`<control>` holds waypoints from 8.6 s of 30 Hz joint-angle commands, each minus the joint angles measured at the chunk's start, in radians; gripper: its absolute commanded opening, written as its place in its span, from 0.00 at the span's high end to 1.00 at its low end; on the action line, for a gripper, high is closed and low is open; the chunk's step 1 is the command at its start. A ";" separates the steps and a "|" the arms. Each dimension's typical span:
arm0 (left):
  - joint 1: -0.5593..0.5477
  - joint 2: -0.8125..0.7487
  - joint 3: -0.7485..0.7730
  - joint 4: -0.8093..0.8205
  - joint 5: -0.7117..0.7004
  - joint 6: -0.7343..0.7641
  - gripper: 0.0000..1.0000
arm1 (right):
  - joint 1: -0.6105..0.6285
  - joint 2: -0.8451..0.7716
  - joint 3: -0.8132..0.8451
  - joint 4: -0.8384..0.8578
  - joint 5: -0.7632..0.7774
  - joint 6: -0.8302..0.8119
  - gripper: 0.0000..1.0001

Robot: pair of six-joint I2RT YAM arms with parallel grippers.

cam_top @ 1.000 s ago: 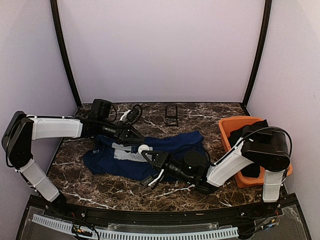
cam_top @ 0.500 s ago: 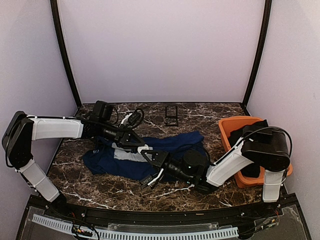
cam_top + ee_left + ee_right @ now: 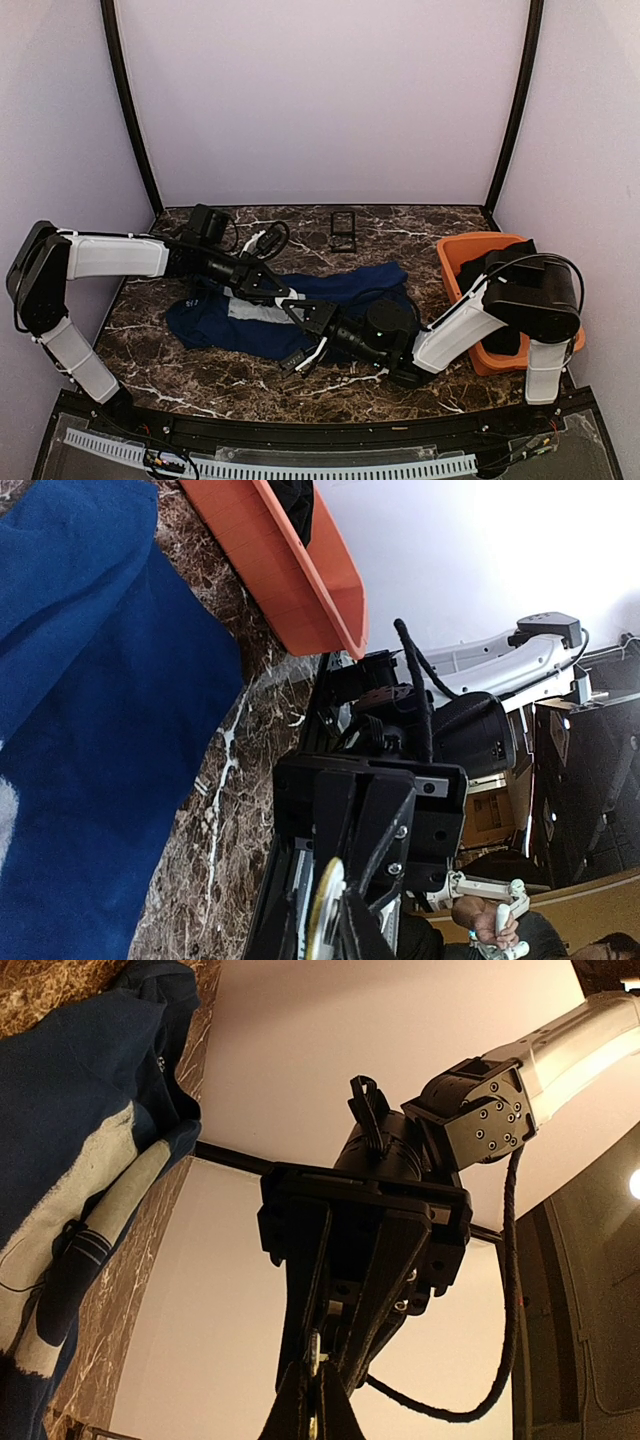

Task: Pin the brooch onto the clothing
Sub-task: Pass from the right arm to the left, then pass from the left arm to the right, then open the brooch.

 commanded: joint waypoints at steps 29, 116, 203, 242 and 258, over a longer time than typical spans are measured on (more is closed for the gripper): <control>0.081 -0.159 -0.070 0.340 -0.111 -0.143 0.99 | 0.003 -0.145 0.032 0.398 0.186 0.491 0.30; 0.072 -0.126 -0.281 1.139 -0.266 -0.516 0.99 | -0.375 -0.055 0.557 -0.680 -0.877 2.664 0.84; 0.007 -0.033 -0.182 0.827 -0.137 -0.398 0.68 | -0.297 -0.333 0.235 -0.741 -0.550 2.143 1.00; 0.004 -0.025 -0.143 0.620 -0.185 -0.283 0.98 | -0.243 -0.285 0.324 -0.847 -0.488 2.087 1.00; 0.002 -0.031 -0.136 0.595 -0.166 -0.266 0.99 | -0.213 -0.211 0.387 -0.842 -0.452 2.141 1.00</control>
